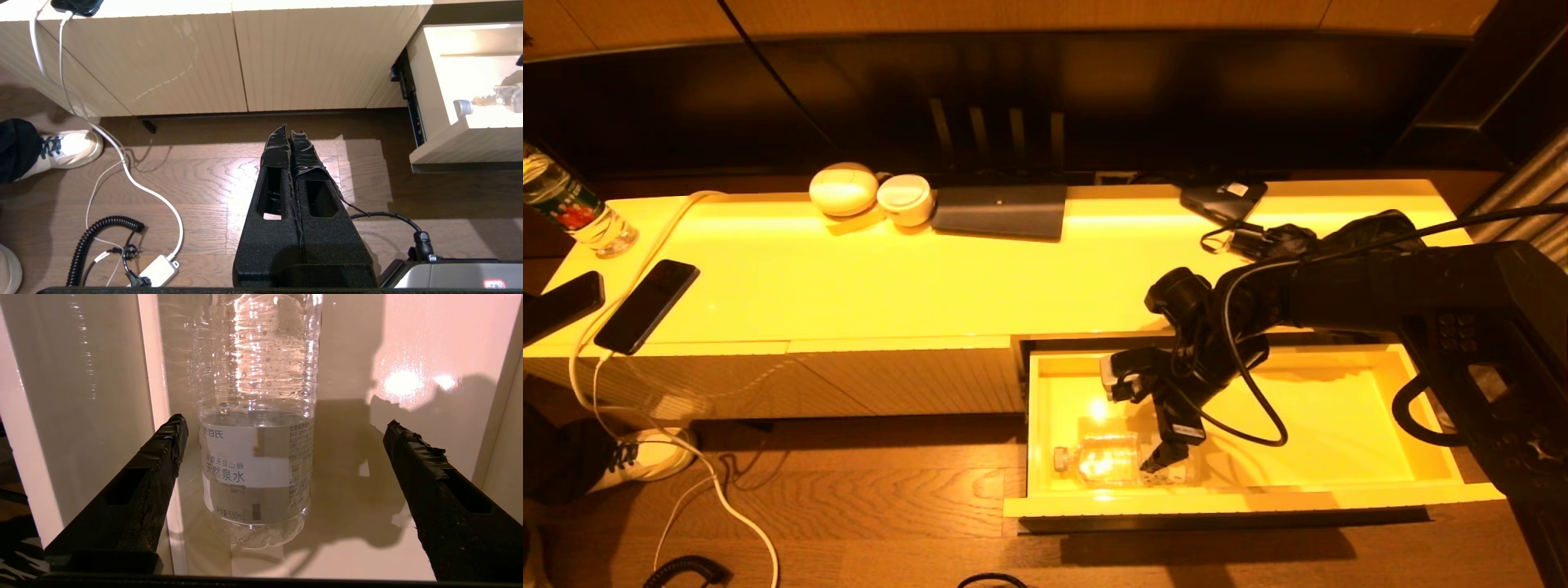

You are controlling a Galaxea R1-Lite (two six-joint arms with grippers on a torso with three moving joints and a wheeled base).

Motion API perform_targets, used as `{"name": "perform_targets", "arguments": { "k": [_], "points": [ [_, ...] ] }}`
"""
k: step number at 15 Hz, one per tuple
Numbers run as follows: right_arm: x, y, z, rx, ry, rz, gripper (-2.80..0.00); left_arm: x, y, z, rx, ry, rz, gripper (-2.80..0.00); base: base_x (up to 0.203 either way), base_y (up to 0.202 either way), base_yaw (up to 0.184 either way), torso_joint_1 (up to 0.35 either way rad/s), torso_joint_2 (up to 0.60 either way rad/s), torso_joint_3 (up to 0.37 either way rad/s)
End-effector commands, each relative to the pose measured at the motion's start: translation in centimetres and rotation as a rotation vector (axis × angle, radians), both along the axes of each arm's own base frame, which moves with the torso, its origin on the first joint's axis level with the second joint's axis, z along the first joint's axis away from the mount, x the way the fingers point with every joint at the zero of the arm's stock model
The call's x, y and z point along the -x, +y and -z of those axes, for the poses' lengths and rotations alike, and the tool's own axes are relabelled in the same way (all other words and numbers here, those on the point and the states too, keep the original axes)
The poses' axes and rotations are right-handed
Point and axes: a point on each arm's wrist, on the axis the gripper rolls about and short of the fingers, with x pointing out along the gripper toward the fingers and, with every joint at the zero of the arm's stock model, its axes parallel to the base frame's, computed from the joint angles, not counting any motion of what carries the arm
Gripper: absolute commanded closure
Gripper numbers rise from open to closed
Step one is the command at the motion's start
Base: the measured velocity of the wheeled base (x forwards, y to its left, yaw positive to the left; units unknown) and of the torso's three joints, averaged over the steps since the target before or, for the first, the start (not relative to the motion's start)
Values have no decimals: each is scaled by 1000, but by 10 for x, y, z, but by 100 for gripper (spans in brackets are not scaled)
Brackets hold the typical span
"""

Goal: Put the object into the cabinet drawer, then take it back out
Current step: Take the mineral water out of the drawer and put it on the table

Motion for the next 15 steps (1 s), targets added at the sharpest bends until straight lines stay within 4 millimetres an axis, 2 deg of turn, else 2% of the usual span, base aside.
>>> {"name": "perform_targets", "arguments": {
  "k": [1,15],
  "points": [
    [1,3,2,3,7,-11,-280,0,0,1,0,3,0,0,0,0,0,0,0,0],
    [-1,4,9,7,14,-13,-280,0,0,0,0,2,0,0,0,0,0,0,0,0]
  ]
}}
